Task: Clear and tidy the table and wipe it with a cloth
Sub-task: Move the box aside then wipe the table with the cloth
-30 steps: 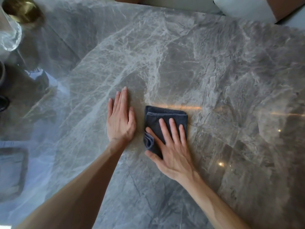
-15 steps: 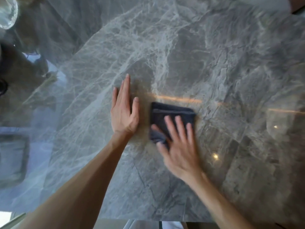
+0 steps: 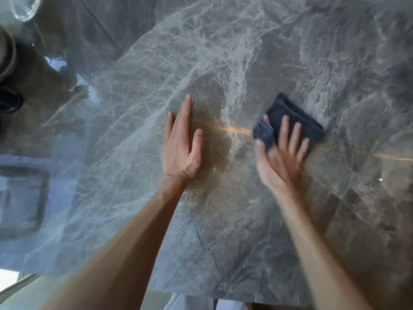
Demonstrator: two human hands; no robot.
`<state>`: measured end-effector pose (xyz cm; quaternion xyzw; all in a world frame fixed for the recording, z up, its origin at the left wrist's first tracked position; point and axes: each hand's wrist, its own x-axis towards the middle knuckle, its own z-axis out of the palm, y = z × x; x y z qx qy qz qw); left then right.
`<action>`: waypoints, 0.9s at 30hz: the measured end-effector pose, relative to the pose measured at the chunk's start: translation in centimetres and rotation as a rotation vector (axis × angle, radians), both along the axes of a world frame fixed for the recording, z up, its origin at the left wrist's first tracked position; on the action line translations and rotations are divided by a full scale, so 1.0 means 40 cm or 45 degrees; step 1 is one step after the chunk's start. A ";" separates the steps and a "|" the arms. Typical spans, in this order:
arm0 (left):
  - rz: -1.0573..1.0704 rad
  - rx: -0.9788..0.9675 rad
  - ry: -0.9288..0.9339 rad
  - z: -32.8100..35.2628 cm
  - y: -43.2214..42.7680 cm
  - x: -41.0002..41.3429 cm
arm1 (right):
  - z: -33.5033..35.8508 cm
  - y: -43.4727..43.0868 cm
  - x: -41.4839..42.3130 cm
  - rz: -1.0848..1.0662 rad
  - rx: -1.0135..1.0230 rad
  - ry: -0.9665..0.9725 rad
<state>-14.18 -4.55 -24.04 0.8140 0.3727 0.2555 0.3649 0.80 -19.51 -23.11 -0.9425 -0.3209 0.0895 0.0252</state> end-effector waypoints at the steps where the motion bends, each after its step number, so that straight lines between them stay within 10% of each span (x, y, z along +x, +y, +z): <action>1: -0.008 -0.003 -0.004 0.000 0.002 -0.002 | -0.007 0.052 -0.051 0.070 -0.002 -0.019; 5: -0.068 -0.004 0.006 0.007 -0.003 -0.008 | 0.004 -0.114 -0.244 0.664 -0.007 0.038; 12: -0.002 0.022 0.036 0.002 -0.002 0.014 | -0.005 0.013 0.035 0.047 -0.033 -0.001; 20: -0.108 0.089 0.163 0.010 -0.006 0.004 | 0.008 -0.246 -0.199 0.838 -0.054 0.065; 27: -0.025 0.054 0.182 -0.001 -0.006 0.018 | 0.012 -0.234 0.113 0.058 -0.126 0.040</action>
